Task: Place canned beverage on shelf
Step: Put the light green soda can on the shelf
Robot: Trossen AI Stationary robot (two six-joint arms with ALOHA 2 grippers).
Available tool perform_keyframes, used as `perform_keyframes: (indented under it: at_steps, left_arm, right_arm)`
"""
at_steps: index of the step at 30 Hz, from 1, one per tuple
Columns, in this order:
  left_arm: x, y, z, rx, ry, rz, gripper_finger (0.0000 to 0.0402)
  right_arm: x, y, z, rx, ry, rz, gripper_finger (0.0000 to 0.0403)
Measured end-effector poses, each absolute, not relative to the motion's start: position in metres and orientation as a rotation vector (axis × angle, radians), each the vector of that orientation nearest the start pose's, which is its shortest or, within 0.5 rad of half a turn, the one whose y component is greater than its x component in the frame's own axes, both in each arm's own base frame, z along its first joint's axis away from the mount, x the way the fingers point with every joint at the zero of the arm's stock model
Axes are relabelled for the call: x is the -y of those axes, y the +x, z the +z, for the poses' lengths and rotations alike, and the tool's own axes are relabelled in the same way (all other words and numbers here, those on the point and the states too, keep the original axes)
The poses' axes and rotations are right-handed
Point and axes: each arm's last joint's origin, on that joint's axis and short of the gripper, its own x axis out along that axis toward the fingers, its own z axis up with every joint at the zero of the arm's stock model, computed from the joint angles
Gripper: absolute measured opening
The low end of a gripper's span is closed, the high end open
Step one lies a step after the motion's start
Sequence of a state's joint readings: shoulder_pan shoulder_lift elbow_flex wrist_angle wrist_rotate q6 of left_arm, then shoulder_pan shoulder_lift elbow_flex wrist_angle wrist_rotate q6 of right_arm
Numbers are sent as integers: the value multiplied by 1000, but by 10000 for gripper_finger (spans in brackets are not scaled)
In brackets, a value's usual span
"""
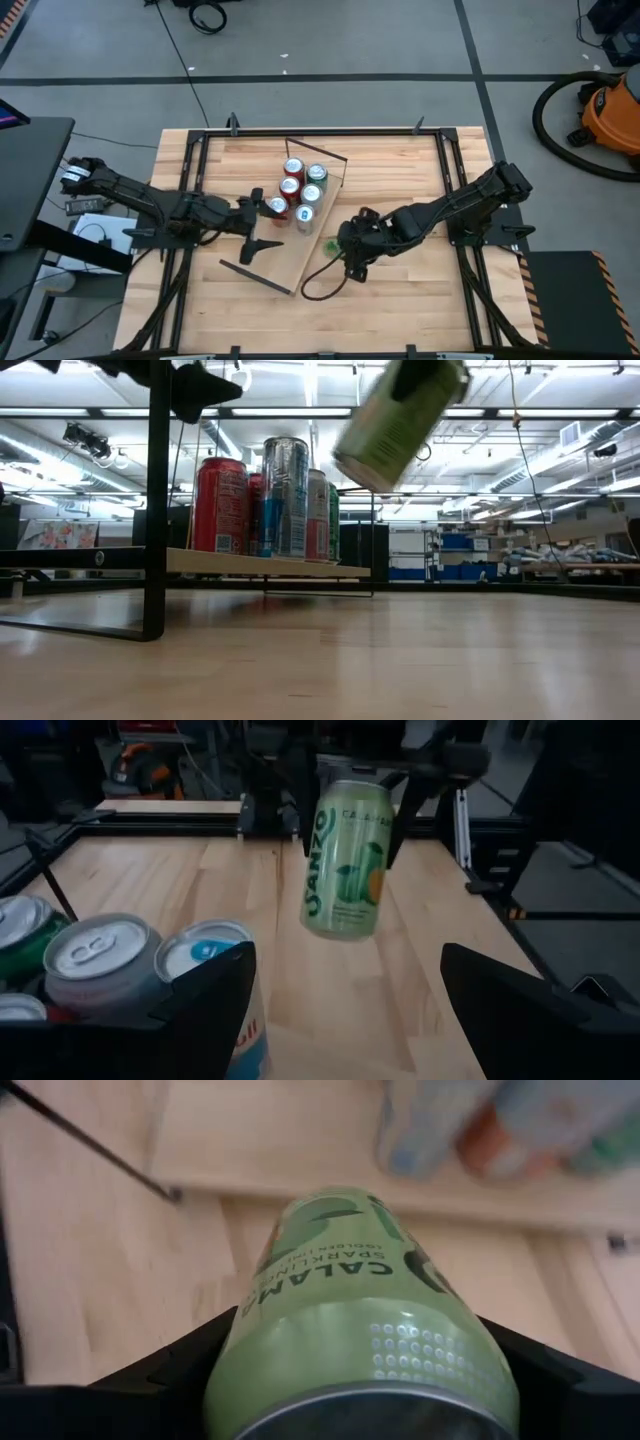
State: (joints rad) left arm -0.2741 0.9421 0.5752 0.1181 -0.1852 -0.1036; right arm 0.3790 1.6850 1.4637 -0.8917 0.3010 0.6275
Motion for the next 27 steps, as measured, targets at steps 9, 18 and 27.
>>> perform_keyframes:
  at_steps: [9, 18, 27]
  left_arm:
    - [62, 236, 267, -347, -2, -85, 330]
    - [73, 271, 266, -420, 32, -128, 357]
    - [78, 288, 265, -563, 55, -119, 385]
  right_arm:
    - [-107, 345, 298, -839, 161, -173, 321]
    - [-100, 367, 292, -769, 179, -101, 321]
    - [-102, 381, 280, -734, 127, -75, 321]
